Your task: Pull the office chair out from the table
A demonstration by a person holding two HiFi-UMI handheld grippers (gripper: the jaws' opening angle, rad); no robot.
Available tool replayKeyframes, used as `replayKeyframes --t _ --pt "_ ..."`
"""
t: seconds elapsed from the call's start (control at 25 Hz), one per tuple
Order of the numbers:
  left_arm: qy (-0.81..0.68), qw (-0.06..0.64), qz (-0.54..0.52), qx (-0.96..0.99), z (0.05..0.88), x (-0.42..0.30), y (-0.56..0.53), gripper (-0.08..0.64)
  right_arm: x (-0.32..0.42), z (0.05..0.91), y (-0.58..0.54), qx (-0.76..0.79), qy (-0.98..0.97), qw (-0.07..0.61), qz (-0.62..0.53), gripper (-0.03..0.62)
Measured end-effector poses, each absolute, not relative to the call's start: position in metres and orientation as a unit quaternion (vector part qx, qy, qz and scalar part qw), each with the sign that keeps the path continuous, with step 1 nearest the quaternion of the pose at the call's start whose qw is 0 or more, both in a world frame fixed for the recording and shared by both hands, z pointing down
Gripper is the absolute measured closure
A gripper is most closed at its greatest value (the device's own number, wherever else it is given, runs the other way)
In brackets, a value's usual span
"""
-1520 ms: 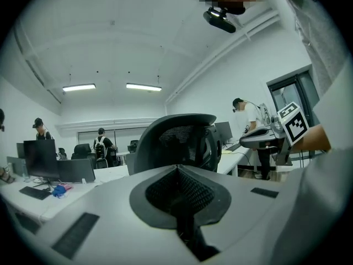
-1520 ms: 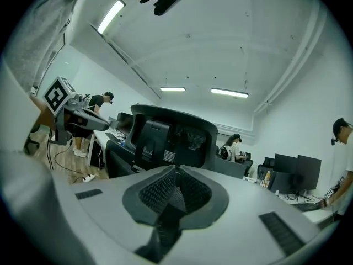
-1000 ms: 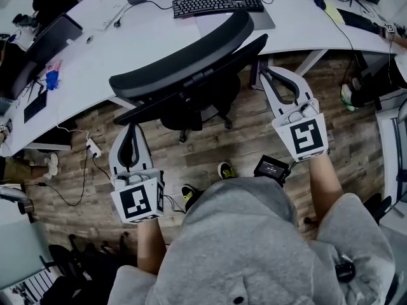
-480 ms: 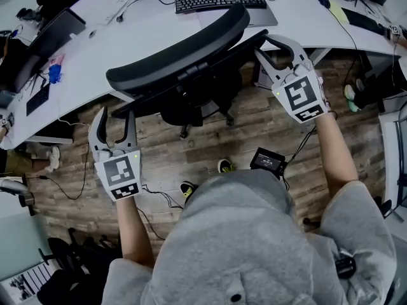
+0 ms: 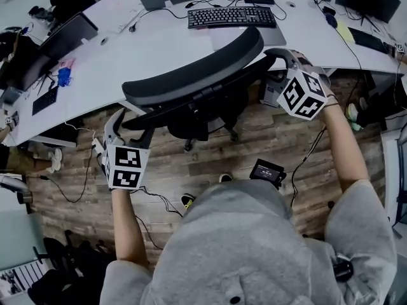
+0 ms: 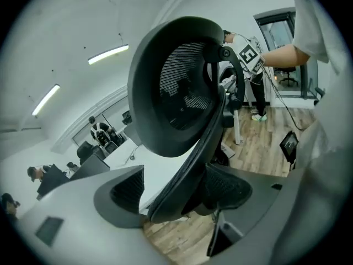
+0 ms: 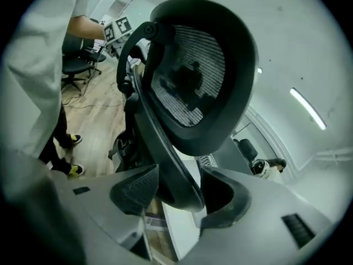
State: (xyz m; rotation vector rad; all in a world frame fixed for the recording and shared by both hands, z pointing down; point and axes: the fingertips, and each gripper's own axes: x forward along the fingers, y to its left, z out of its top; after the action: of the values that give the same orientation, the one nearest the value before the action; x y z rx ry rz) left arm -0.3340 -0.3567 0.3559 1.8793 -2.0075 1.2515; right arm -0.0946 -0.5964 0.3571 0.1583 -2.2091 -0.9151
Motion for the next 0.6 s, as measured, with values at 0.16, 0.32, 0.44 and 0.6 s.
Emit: replayKeyframes --t 0.16,0.32,0.44,0.6 --pt "-0.632 0.072 0.456 0.622 0.371 -0.331 -0.352 0.227 -0.098 0.373 -0.601 0.018 -0.828 0.405 -0.388 0.364" --pt "-0.606 0.073 0.484 0.627 0.389 -0.328 -0.367 0.227 -0.115 0.391 -0.609 -0.008 -0.801 0.439 -0.407 0.360" --pt "-0.611 0.061 0.492 0.617 0.393 -0.337 -0.378 0.227 -0.123 0.403 -0.617 -0.020 -0.767 0.471 -0.435 0.360" --pt "-0.605 0.050 0.507 0.611 0.401 -0.346 -0.385 0.229 -0.127 0.414 -0.623 -0.039 -0.755 0.495 -0.428 0.362"
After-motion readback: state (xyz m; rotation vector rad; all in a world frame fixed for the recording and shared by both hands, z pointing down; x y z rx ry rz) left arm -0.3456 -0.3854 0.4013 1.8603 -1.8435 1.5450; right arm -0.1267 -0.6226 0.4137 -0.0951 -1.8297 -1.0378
